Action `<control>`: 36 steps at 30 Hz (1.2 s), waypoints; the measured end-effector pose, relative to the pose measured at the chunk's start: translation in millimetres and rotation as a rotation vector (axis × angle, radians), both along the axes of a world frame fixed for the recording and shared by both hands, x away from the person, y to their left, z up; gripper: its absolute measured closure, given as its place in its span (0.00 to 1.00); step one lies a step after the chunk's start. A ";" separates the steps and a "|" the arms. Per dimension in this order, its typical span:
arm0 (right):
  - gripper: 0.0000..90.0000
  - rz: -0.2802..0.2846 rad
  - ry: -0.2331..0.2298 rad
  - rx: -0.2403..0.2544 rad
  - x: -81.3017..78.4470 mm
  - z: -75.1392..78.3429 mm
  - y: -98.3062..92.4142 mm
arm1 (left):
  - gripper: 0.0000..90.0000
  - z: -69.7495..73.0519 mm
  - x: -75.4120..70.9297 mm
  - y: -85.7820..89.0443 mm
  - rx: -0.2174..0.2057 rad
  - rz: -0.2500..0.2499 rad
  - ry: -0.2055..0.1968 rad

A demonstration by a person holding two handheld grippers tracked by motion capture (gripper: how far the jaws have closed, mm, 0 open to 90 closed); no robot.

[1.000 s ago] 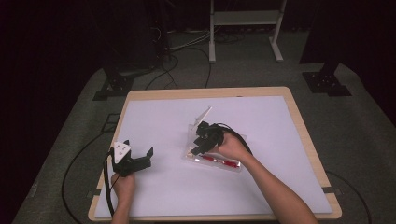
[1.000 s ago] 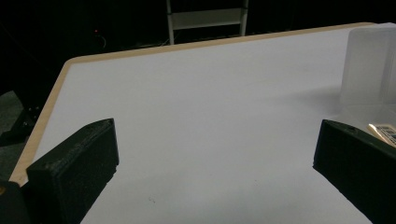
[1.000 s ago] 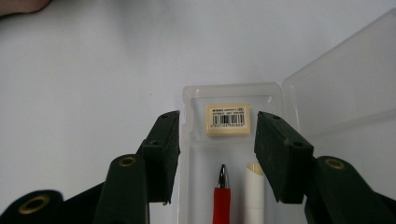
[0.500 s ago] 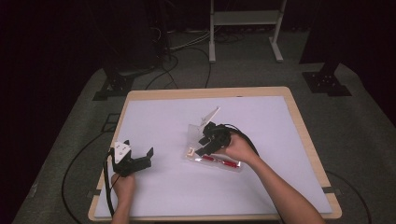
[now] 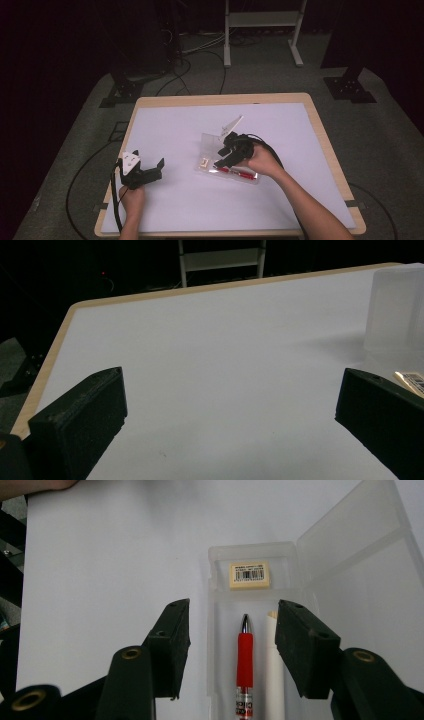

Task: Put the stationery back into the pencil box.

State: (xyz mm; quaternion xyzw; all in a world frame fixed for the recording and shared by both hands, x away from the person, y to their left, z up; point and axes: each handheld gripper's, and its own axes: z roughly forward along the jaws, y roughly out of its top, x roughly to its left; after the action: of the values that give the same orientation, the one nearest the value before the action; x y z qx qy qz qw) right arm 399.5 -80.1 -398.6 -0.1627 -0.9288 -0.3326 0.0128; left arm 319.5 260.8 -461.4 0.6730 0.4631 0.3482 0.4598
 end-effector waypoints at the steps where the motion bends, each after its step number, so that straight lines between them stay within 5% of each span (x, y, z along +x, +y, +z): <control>1: 0.52 0.000 -0.004 0.001 -1.2 0.8 -2.0 | 0.00 0.0 0.0 0.0 0.001 0.000 0.000; 36: 0.50 -0.064 -0.009 0.025 -26.4 5.2 -62.0 | 0.00 -0.1 -0.2 -0.9 0.001 0.001 0.000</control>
State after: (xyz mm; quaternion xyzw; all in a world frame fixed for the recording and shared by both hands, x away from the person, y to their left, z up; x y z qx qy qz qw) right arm 373.1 -142.1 -393.4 -0.1908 -0.9189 -0.3452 -0.0001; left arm 319.4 259.9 -461.5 0.6731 0.4632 0.3484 0.4593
